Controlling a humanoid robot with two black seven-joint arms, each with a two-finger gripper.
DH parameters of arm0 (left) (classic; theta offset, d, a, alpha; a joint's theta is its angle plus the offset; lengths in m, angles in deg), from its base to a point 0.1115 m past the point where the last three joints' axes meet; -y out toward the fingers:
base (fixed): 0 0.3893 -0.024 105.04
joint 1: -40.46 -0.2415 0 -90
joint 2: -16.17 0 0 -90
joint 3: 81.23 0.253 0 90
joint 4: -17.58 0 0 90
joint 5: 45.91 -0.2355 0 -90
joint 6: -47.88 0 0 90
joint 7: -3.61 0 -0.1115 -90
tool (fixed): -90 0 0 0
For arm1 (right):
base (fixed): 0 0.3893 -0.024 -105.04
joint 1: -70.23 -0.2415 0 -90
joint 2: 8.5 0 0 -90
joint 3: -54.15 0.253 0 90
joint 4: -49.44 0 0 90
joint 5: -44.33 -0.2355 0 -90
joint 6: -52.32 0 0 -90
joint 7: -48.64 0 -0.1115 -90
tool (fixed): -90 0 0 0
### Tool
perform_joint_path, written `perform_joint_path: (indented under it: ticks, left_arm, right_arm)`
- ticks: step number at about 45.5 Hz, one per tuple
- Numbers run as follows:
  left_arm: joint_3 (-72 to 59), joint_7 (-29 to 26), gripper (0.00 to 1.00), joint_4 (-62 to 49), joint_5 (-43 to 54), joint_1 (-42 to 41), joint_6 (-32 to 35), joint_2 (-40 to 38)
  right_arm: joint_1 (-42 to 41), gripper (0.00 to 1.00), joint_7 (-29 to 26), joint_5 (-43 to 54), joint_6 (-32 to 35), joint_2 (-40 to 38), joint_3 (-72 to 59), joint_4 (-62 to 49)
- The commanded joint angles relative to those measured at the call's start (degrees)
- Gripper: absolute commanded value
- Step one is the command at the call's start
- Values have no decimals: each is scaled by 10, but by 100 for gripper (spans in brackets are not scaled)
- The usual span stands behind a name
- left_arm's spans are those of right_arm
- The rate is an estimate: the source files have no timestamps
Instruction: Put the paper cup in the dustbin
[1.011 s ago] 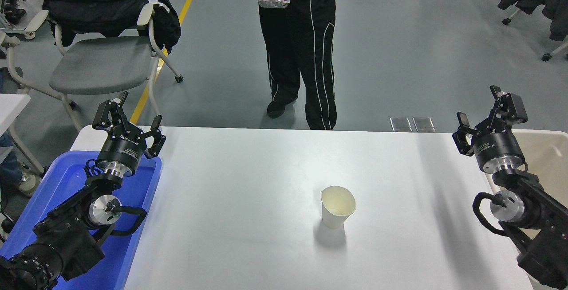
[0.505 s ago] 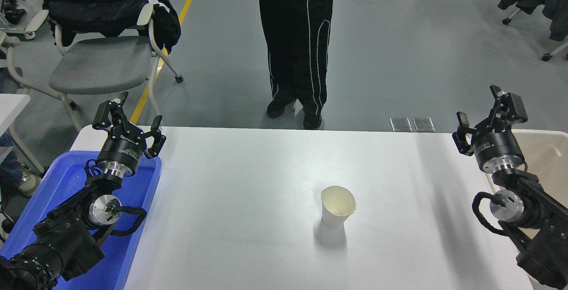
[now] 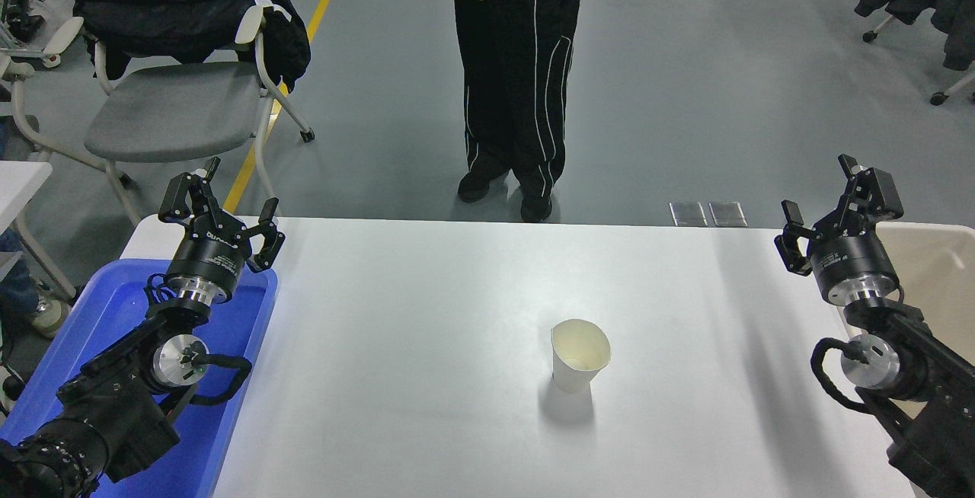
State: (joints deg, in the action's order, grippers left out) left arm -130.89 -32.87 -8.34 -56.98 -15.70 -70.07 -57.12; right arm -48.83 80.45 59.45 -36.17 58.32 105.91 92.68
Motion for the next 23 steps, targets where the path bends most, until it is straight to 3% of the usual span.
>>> perform_joint_path:
  ticks: [1, 23]
  left_arm:
    - [0, 0, 100, 0, 0, 0, 0, 0]
    - [0, 0, 100, 0, 0, 0, 0, 0]
  right_arm:
    - [13, 100, 0, 0, -6, 0, 0, -1]
    - [18, 100, 0, 0, -9, 3, 0, -24]
